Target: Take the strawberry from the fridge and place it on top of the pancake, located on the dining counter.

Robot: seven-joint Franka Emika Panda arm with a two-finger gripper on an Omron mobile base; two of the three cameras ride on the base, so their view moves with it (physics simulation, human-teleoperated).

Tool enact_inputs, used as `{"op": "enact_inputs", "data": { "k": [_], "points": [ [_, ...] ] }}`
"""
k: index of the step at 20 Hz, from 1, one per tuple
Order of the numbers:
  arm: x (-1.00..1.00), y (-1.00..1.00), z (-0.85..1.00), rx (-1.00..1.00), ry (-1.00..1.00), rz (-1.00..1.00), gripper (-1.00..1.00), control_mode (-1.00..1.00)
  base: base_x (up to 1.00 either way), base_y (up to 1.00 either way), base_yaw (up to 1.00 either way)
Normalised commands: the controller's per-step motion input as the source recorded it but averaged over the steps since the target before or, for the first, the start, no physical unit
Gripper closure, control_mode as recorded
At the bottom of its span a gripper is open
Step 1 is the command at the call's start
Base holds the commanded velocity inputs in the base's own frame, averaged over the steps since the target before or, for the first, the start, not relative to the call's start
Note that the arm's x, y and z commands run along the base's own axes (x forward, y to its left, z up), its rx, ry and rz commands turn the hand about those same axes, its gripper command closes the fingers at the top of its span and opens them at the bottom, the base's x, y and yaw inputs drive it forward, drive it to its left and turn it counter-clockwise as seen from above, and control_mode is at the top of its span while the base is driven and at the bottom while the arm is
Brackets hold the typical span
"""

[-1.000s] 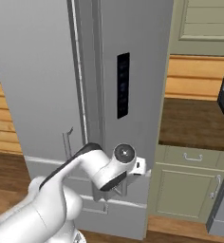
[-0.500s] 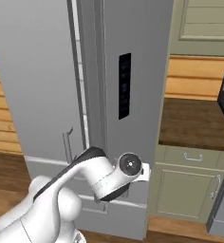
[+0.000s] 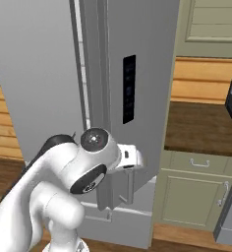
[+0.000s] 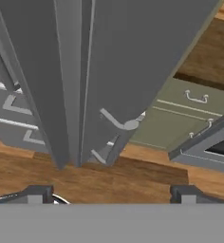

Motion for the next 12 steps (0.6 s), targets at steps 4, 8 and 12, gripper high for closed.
{"op": "enact_inputs", "data": {
  "k": [4,8,12],
  "points": [
    [-0.47,0.93,0.91,-0.41,0.0,-0.14,-1.0,-1.0,0.0,0.0,0.0],
    [-0.11,1.0,0.92,-0.47,0.09,-0.17,-1.0,-1.0,0.0,0.0,0.0],
    [0.08,1.0,0.88,-0.43,0.23,-0.15,-1.0,-1.0,0.0,0.0,0.0]
  ]
}}
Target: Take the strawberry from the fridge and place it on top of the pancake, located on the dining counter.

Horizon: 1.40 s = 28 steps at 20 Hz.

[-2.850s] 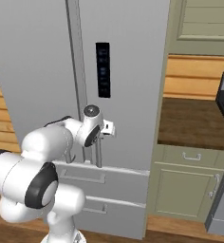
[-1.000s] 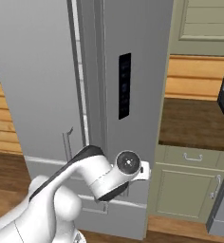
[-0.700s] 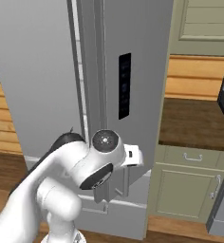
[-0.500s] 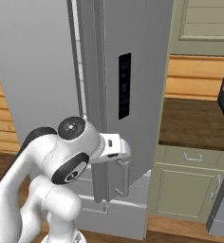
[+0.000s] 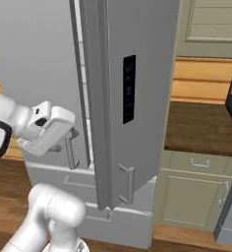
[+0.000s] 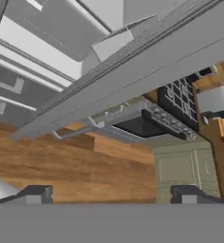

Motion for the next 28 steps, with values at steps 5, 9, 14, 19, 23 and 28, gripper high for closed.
{"op": "enact_inputs", "data": {
  "k": [5,9,14,19,23,28],
  "points": [
    [0.26,0.9,0.3,-0.35,0.27,-0.16,-1.0,-1.0,0.0,0.0,0.0],
    [0.56,-0.05,-0.13,-0.11,0.09,-0.1,-1.0,-1.0,0.0,0.0,0.0],
    [0.88,-0.67,-0.25,0.0,0.07,0.0,-1.0,-1.0,0.0,0.0,0.0],
    [0.59,-0.19,-0.33,-0.04,0.0,-0.01,-1.0,-1.0,0.0,0.0,0.0],
    [0.37,-0.06,-0.3,-0.05,0.0,-0.01,-1.0,-1.0,0.0,0.0,0.0],
    [0.23,-0.48,-0.39,0.0,0.0,-0.02,-1.0,-1.0,0.0,0.0,0.0]
  ]
}}
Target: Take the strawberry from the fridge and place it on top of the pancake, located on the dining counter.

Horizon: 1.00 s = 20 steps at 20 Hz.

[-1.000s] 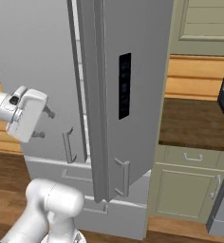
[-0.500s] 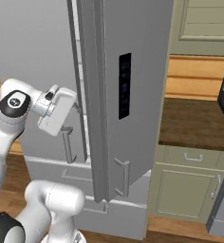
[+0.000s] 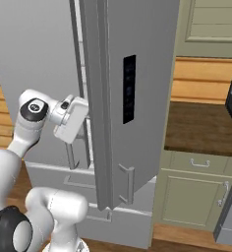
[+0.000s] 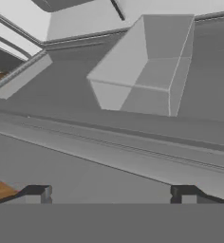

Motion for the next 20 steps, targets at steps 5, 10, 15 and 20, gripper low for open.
{"op": "enact_inputs", "data": {
  "k": [5,10,15,20],
  "points": [
    [-0.38,-0.66,-0.23,0.0,0.0,-0.06,-1.0,-1.0,0.0,0.0,0.0],
    [-0.59,-0.74,-0.13,0.0,0.0,-0.05,-1.0,-1.0,0.0,0.0,0.0],
    [-0.02,-0.97,-0.01,0.0,-0.07,0.0,-1.0,-1.0,0.0,0.0,0.0],
    [-0.02,-0.74,0.0,0.0,-0.1,0.0,-1.0,-1.0,0.0,0.0,0.0]
  ]
}}
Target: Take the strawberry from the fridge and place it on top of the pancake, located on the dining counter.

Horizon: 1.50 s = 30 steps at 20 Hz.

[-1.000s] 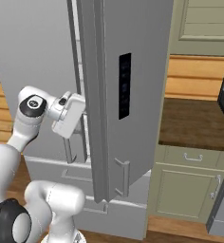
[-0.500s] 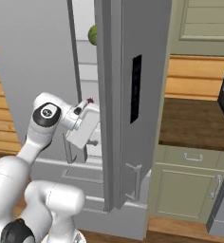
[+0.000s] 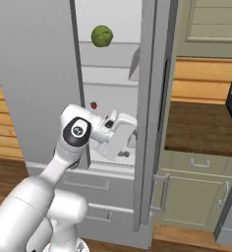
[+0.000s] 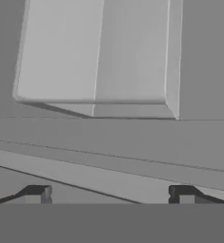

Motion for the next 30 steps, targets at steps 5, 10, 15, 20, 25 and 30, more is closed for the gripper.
{"op": "enact_inputs", "data": {
  "k": [5,10,15,20,25,30],
  "points": [
    [0.0,-0.34,0.0,0.0,0.0,0.0,-1.0,-1.0,0.0,0.0,0.0],
    [0.0,-0.45,0.0,0.0,0.0,0.0,-1.0,-1.0,0.0,0.0,0.0],
    [-0.06,-0.18,0.0,0.0,0.0,0.0,-1.0,-1.0,0.0,0.0,0.0],
    [-0.11,0.21,0.01,0.0,-0.04,0.0,-1.0,-1.0,0.0,0.0,0.0],
    [-0.08,0.43,0.09,0.02,-0.09,0.0,-1.0,-1.0,0.0,0.0,0.0],
    [0.27,0.83,-0.11,0.32,-0.03,-0.06,-1.0,-1.0,0.0,0.0,0.0]
  ]
}}
